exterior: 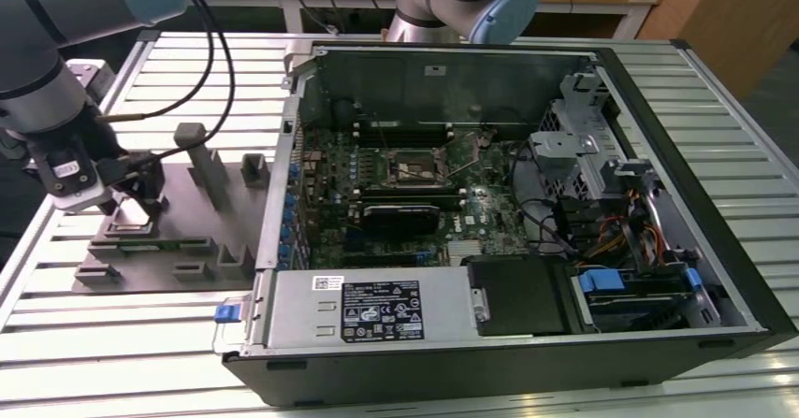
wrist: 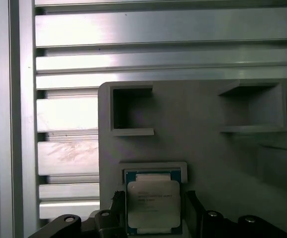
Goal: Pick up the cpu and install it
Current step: 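Pick up the cpu and move it towards the insertion slot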
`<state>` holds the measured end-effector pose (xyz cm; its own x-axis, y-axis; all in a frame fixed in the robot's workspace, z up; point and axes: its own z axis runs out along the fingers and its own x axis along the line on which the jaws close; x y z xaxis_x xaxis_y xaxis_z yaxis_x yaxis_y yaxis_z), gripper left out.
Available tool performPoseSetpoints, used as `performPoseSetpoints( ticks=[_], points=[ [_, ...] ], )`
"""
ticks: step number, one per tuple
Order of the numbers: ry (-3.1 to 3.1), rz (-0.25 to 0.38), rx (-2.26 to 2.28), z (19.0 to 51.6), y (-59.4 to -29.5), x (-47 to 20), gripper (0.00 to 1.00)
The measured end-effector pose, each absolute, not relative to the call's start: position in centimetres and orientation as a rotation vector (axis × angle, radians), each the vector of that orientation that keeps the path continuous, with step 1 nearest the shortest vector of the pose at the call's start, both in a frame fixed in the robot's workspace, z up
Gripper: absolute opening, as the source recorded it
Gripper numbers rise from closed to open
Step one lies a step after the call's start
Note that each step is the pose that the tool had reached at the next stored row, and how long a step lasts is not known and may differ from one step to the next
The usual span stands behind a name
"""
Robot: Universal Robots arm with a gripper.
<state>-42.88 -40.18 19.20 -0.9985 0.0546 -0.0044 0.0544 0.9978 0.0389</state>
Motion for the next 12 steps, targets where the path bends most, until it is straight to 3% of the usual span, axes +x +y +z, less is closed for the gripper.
performPoseSetpoints(
  ticks=[12],
  points=[
    [3.133, 0.059, 0.084, 18.79, -40.18, -42.86, 0.59]
  ],
)
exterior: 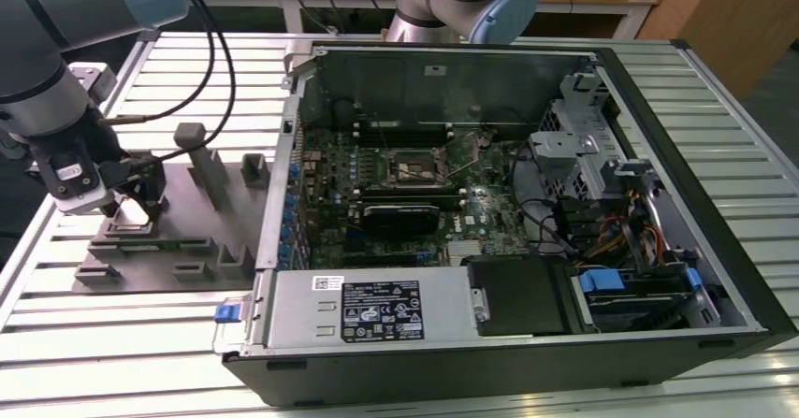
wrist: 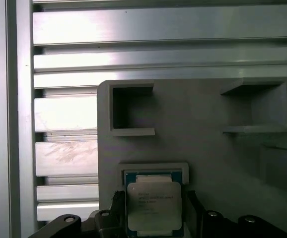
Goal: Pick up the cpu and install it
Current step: 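Pick up the cpu and move it towards the insertion slot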
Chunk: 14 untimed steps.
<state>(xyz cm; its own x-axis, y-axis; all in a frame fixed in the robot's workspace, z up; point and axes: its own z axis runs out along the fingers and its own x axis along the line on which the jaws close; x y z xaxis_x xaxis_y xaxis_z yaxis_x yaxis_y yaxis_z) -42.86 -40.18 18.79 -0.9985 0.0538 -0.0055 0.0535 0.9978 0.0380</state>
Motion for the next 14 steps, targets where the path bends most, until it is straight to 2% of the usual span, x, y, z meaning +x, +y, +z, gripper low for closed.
performPoseSetpoints(
  ticks=[14],
  points=[
    [3.133, 0.058, 0.084, 18.38, -40.18, -42.85, 0.59]
  ],
)
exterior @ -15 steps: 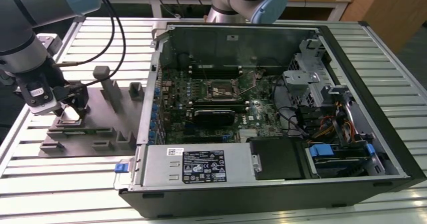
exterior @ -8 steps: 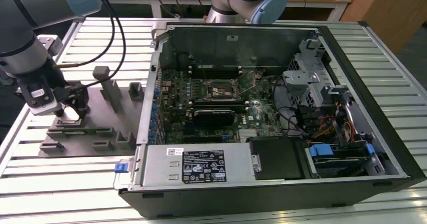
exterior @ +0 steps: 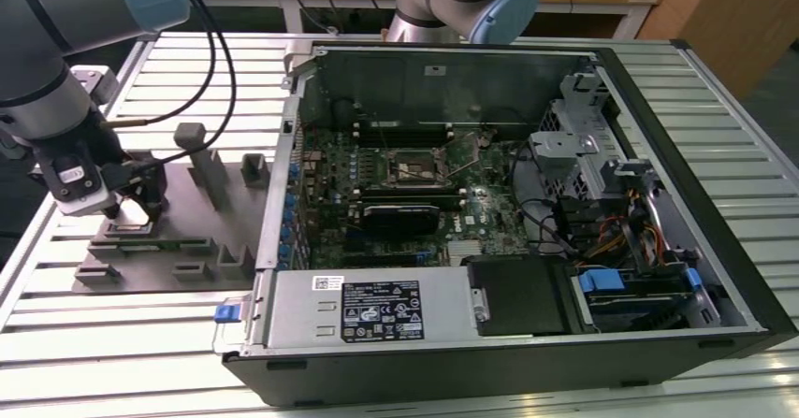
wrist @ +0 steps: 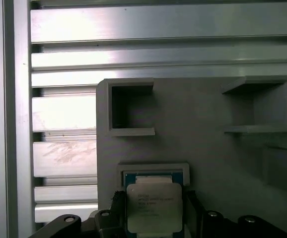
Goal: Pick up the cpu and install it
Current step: 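Pick up the cpu and move it towards the insertion slot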
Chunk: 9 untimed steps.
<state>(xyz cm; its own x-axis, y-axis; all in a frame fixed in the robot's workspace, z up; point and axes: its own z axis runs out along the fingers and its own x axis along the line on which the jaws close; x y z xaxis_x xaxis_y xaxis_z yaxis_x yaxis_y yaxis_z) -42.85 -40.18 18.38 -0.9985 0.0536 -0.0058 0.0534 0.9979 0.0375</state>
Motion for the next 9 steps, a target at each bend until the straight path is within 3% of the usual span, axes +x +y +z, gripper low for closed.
performPoseSetpoints(
  ticks=[9],
  points=[
    [3.134, 0.058, 0.084, 18.38, -40.18, -42.86, 0.57]
  ],
)
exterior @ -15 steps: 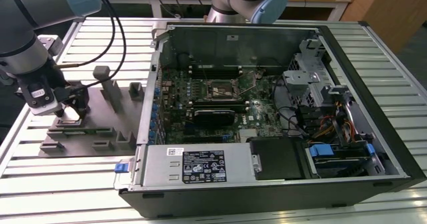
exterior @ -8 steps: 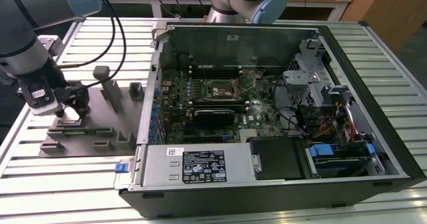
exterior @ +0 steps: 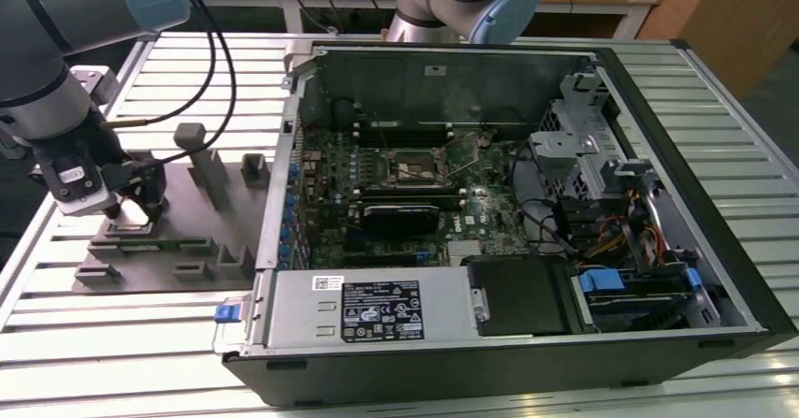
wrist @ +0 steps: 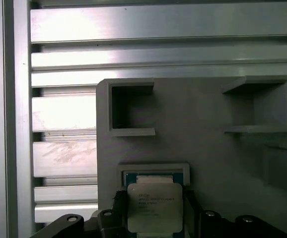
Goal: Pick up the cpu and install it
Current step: 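Pick up the cpu and move it towards the insertion slot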
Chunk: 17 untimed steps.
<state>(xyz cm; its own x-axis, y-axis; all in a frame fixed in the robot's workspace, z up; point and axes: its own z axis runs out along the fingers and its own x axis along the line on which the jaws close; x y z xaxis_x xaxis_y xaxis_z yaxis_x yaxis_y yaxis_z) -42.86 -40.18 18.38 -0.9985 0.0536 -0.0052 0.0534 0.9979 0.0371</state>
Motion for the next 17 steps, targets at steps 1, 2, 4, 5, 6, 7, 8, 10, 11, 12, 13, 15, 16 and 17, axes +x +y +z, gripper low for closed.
performPoseSetpoints(
  ticks=[1, 2, 4, 5, 6, 7, 8, 10, 11, 12, 13, 15, 16, 17],
  points=[
    [3.134, 0.058, 0.084, 18.4, -40.2, -42.9, 0.54],
    [3.134, 0.058, 0.084, 18.4, -40.2, -42.9, 0.54],
    [3.134, 0.058, 0.084, 18.4, -40.2, -42.9, 0.54],
    [3.133, 0.058, 0.084, 18.4, -40.2, -42.9, 0.54],
    [3.133, 0.058, 0.084, 18.4, -40.2, -42.9, 0.54],
    [3.133, 0.059, 0.084, 18.5, -40.2, -42.8, 0.54],
    [3.133, 0.058, 0.084, 18.7, -40.2, -42.8, 0.54],
    [3.133, 0.058, 0.084, 19.0, -40.2, -42.9, 0.54],
    [3.133, 0.058, 0.084, 19.2, -40.2, -42.9, 0.54],
    [3.133, 0.058, 0.084, 19.4, -40.2, -42.9, 0.54],
    [3.133, 0.058, 0.084, 19.5, -40.2, -42.9, 0.54],
    [3.133, 0.058, 0.084, 19.9, -40.2, -42.9, 0.54],
    [3.133, 0.058, 0.084, 20.1, -40.2, -42.9, 0.54],
    [3.134, 0.058, 0.084, 20.3, -40.2, -42.9, 0.54]
  ],
)
